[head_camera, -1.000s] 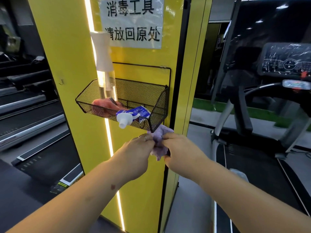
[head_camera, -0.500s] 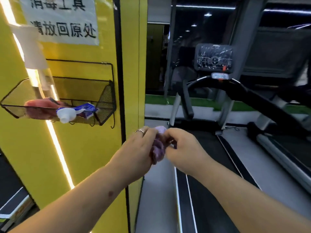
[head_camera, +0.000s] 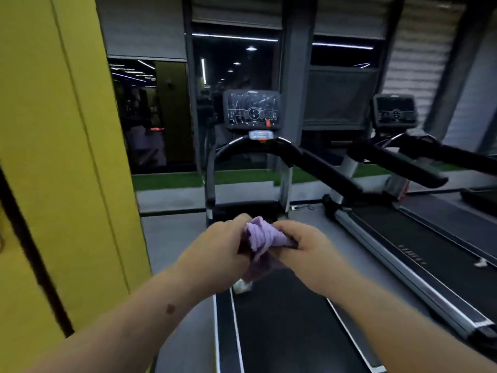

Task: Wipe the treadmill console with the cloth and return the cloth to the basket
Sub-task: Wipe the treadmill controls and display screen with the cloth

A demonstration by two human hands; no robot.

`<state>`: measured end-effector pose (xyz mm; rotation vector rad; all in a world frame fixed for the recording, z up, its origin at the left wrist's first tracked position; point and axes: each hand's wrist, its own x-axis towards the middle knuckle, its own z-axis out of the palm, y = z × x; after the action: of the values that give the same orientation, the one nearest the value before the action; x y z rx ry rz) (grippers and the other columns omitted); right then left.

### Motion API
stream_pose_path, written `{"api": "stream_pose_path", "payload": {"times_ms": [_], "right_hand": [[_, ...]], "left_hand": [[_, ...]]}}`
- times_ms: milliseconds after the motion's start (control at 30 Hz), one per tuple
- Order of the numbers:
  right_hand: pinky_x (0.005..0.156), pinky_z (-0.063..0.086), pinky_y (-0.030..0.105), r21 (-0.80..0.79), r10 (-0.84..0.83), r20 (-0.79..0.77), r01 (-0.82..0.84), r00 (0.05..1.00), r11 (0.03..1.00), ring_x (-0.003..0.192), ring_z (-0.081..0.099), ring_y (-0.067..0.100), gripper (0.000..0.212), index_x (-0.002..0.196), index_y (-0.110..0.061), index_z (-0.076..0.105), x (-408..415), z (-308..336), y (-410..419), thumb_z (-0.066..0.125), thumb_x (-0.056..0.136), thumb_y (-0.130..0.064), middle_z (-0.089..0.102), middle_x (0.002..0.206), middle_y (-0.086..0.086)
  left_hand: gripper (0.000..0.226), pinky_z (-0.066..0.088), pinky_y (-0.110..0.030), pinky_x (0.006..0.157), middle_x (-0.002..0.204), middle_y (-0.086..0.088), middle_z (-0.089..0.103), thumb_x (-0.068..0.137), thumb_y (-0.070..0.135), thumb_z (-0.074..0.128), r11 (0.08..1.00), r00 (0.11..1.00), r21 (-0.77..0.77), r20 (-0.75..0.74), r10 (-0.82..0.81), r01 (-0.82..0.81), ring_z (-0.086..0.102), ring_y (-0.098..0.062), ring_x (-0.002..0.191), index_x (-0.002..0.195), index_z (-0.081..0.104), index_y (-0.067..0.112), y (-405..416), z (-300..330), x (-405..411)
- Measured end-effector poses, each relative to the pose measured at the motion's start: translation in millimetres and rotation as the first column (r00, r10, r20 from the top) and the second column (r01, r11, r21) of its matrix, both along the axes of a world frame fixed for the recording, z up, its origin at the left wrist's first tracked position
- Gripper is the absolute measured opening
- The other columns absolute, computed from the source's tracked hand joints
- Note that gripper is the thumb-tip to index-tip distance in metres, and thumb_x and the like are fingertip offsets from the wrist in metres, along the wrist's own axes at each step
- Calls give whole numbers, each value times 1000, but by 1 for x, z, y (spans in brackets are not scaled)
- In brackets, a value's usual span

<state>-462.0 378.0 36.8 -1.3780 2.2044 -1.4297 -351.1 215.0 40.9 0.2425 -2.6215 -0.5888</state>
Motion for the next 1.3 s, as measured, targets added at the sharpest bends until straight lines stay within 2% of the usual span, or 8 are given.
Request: {"api": "stream_pose_path", "payload": {"times_ms": [200,333,500,900,1033,1167,1233,1300], "right_hand": [[68,51,29,23,-154,34,153,988,988,74,57,9,12,97,-14,69,-99,-9,71,58,96,-17,69,89,14],[76,57,42,60,-186,47,183,981,981,77,66,18,8,92,-17,66,-139,0,90,59,94,-20,70,85,8],[75,56,48,65,-216,-15,216,976,974,81,66,26,16,88,-21,60,-177,1,92,68,86,-35,67,81,3],[73,52,40,64,-208,-285,235,936,970,83,60,17,19,90,-27,66,-281,8,21,49,83,-34,57,87,-6],[75,54,41,-42,-219,-360,219,907,975,85,59,10,30,104,-37,72,-309,10,-2,64,84,-17,52,93,-11],[71,53,40,-71,-229,-510,225,829,972,85,55,16,42,114,-35,73,-334,10,-23,54,82,-16,49,90,-9],[73,52,39,-73,-238,-536,237,810,969,87,53,17,48,119,-31,73,-349,10,-35,52,78,-15,49,91,-8],[74,51,37,-63,-223,-548,226,806,972,88,52,18,53,123,-29,71,-361,9,-45,51,76,-14,49,92,-7]], "left_hand": [[26,39,-17,58,79,22,58,88,7,50,958,992,257,-36,-120,125,49,-3,67,91,51,33,84,-2,-88],[24,52,-25,70,95,18,64,84,34,67,941,990,308,-54,-132,142,61,-1,84,99,53,45,111,0,-130],[23,56,-47,80,92,13,69,89,18,61,956,999,290,-26,-33,39,65,-10,87,102,58,37,97,-2,-169],[35,53,-34,60,75,0,69,87,-1,51,916,997,401,-75,18,14,62,-9,64,94,58,33,36,2,-284],[31,58,-40,69,80,-5,72,87,0,51,805,992,590,-122,17,59,67,-26,77,91,66,27,7,13,-317],[37,60,-43,75,83,-15,73,94,-11,43,573,995,819,-84,44,44,69,-33,80,96,72,12,-9,27,-349],[27,56,-47,87,91,-18,69,99,-3,45,489,996,872,-73,59,34,64,-31,85,106,70,5,-18,34,-366],[23,57,-39,80,85,-16,71,101,15,51,416,992,907,-99,77,58,66,-29,77,92,72,9,-27,34,-381]]}}
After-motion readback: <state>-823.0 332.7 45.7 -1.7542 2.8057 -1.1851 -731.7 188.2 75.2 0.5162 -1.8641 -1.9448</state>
